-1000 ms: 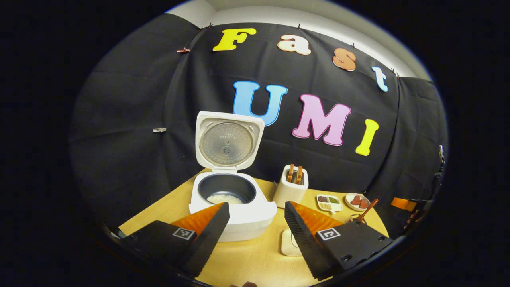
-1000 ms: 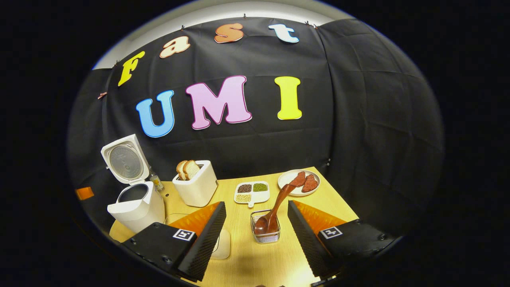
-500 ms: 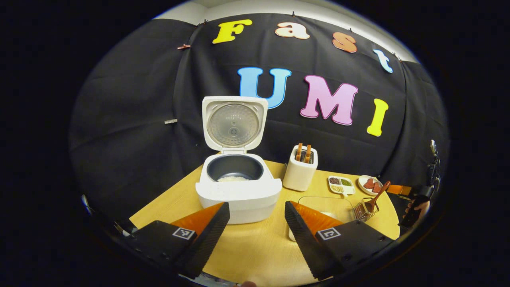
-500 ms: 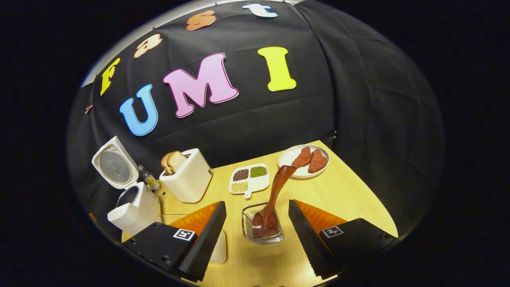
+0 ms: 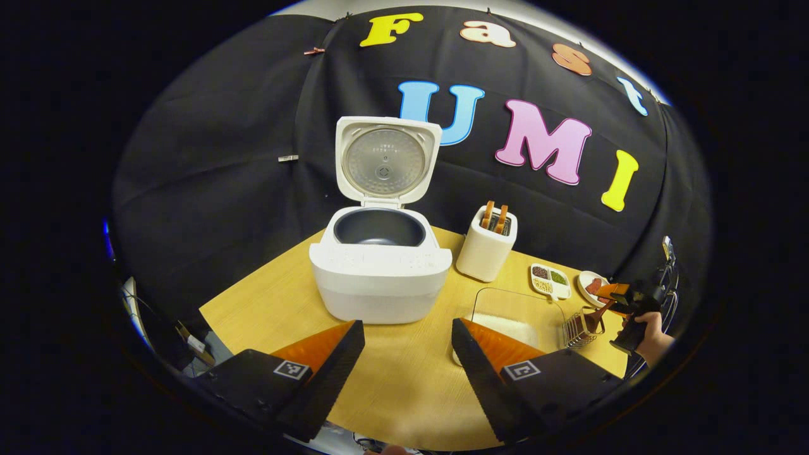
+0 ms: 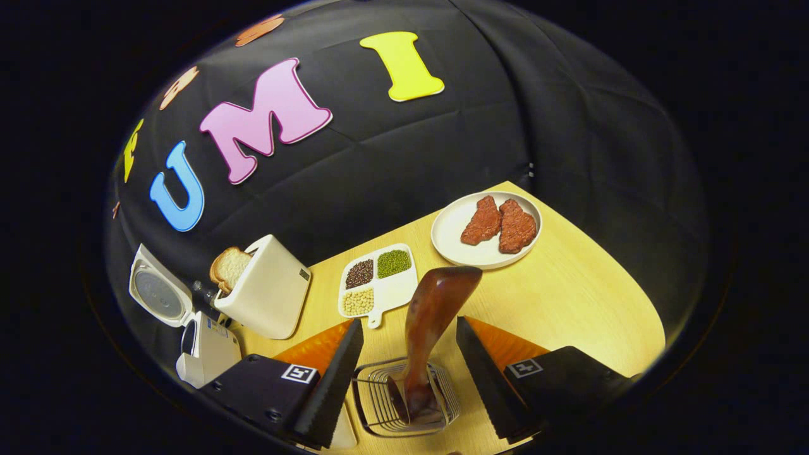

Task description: Close the left gripper, press the button to open the rice cooker; take a wooden spoon from the chopstick holder with the right hand, scoop a spoonful of rice and pour it into the rice cooker, then put the wooden spoon back into the chopstick holder.

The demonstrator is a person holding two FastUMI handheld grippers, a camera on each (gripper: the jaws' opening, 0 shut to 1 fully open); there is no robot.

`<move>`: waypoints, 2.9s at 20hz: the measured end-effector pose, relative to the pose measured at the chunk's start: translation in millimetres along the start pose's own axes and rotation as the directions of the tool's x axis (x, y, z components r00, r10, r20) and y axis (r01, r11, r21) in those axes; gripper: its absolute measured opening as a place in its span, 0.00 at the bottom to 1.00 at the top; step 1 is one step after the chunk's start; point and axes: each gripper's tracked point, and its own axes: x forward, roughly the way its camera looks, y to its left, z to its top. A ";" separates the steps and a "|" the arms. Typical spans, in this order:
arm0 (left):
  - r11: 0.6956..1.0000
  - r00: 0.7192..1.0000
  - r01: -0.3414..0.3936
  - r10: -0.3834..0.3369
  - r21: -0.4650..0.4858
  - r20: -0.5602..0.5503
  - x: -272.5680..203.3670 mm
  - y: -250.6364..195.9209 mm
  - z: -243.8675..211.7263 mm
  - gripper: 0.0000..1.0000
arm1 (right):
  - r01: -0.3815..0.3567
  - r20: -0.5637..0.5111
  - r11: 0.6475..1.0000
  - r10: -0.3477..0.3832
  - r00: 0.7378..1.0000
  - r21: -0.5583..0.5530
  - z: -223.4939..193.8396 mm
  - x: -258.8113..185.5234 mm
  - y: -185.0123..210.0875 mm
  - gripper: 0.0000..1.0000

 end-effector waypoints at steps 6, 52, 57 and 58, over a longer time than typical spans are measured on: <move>1.000 0.999 -0.014 0.014 -0.010 -0.041 -2.3 -6.0 -25.3 0.96 | 0.025 -0.022 0.998 -0.024 0.999 0.050 -0.1 13.9 -2.8 0.27; 0.971 0.970 0.227 -0.220 0.071 -0.100 15.3 106.1 -84.7 0.96 | 0.024 0.154 0.909 0.044 0.987 -0.416 -138.0 -77.4 194.5 0.18; 0.979 0.977 0.198 -0.193 0.056 -0.088 10.4 117.7 -83.6 0.96 | -0.037 0.055 0.963 0.053 0.997 -0.265 -167.3 -81.7 215.8 0.18; 0.980 0.978 0.192 -0.187 0.049 -0.089 7.9 120.8 -86.2 0.96 | -0.053 0.031 0.971 0.062 0.998 -0.234 -171.5 -82.1 221.0 0.18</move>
